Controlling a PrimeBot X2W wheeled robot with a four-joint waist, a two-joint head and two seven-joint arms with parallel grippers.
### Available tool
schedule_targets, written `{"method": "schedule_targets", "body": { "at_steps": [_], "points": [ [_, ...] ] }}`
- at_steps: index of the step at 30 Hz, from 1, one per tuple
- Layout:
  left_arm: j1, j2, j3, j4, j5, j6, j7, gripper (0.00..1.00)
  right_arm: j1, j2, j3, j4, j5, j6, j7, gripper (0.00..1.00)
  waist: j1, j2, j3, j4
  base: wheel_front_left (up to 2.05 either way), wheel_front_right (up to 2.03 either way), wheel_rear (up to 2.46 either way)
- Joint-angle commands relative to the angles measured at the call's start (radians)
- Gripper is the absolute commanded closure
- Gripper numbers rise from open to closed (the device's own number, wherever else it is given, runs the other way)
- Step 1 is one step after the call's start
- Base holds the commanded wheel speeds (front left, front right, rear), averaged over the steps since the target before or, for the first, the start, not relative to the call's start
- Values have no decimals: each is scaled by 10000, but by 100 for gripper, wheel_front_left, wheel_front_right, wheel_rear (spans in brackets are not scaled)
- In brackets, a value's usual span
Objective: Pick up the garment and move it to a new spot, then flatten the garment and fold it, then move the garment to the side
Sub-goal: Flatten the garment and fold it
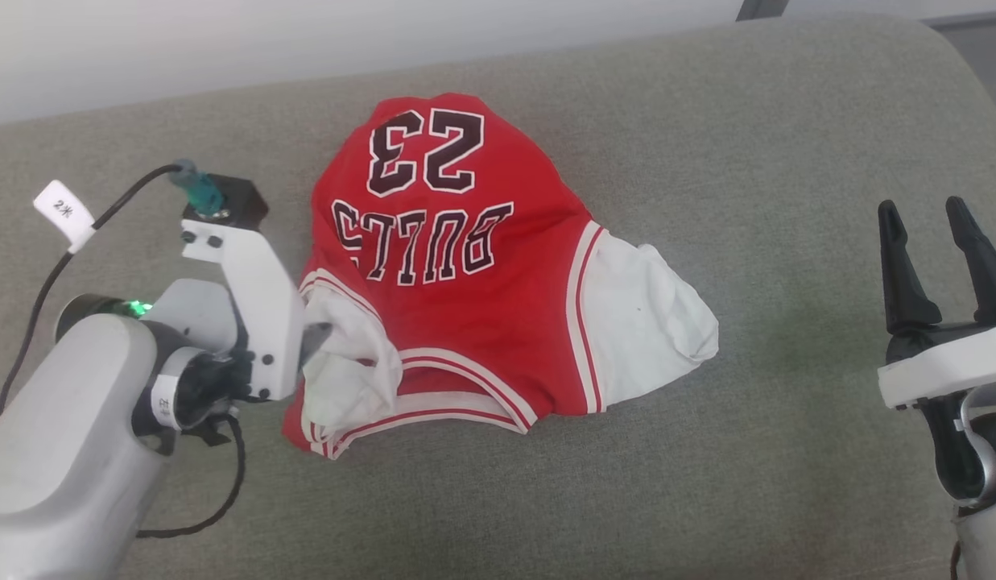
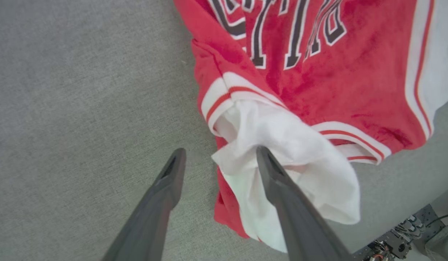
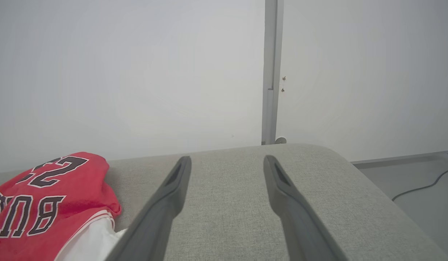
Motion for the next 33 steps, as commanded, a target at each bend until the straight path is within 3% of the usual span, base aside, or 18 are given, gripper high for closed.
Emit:
{"method": "schedule_targets", "body": {
  "at_steps": [1, 5, 6, 7, 8, 17, 23, 33],
  "points": [
    [149, 26, 47, 217, -93, -56, -123, 0, 11, -36, 6, -48, 60, -14, 6, 0, 0, 0, 71, -37, 0, 0, 0],
    [182, -166, 168, 798, -227, -210, -458, 0, -68, -75, 21, -61, 76, -14, 2, 0, 0, 0, 197, -78, 0, 0, 0],
    [168, -153, 163, 923, -246, -277, -522, 14, -84, -81, 35, -63, 88, -14, -7, 0, 0, 0, 222, -85, 0, 0, 0],
    [126, -165, 157, 1040, -247, -338, -596, 70, -92, -89, 43, -64, 104, -14, -17, 0, 0, 0, 244, -91, 0, 0, 0],
    [91, -219, 154, 1145, -306, -402, -633, 100, -89, -112, 43, -57, 90, -14, -19, 0, 0, 0, 260, -93, 0, 0, 0],
    [-212, -471, 196, 1278, -634, -780, -856, 100, -67, -166, -78, -43, 66, -14, -29, 0, 0, 0, 301, 58, 0, 0, 0],
    [-293, -151, 241, 879, -497, -690, -661, 100, -33, -153, -142, -113, 7, -14, 54, 0, 0, 0, 263, 250, 0, 0, 0],
    [56, 2128, 592, -59, 643, -255, -262, 100, 62, -231, -269, -289, 50, -14, 162, 0, 0, 0, 466, 407, 0, 0, 0]
  ]
}}
